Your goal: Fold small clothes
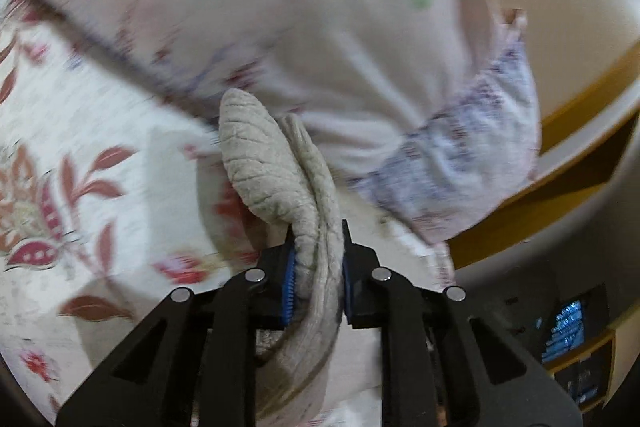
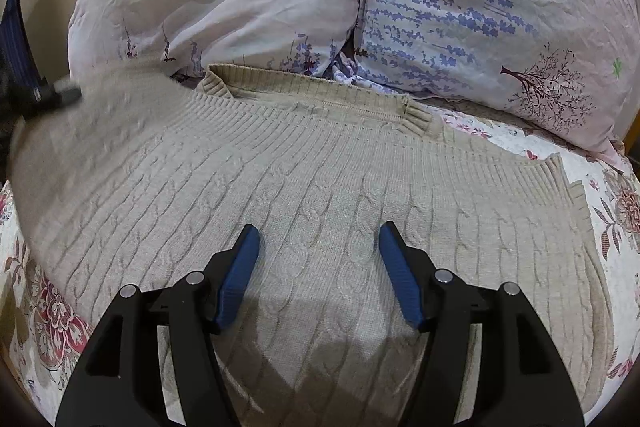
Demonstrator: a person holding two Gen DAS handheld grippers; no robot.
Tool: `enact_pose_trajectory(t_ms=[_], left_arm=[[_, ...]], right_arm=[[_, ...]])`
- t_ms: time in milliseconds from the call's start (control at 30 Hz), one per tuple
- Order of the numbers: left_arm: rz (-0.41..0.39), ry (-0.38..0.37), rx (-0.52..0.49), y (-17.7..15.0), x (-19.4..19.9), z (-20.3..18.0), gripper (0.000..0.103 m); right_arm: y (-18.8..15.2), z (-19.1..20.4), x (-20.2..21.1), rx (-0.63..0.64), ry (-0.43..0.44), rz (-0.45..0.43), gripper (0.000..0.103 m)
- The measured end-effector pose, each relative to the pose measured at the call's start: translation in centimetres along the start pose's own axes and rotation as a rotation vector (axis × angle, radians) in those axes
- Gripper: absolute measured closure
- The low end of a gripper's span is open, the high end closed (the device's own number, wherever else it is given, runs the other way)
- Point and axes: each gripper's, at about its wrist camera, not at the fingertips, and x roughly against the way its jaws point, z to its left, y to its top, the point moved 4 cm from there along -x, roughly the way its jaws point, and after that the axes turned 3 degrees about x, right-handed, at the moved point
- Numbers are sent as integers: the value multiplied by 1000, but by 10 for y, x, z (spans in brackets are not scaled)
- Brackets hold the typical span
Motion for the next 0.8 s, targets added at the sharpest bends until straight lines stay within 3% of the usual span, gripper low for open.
enact_pose_trajectory(t_ms=[200,333,633,800], left_arm=[[-2,-106,-19,-9,-14,-51,87],[29,-162,-50,-25,-35,-87,88],[124,-205,-154,-78,-104,-151,89],[261,-163,-161,-131,-168,-156,89]], right_arm=[[1,-5,3,-14,34,-3,39],[1,-42,25,-184,124,-35,39],[-36,-129,67,-366,9,-68,38],[-57,-162,78,-446,-28,-79,39]])
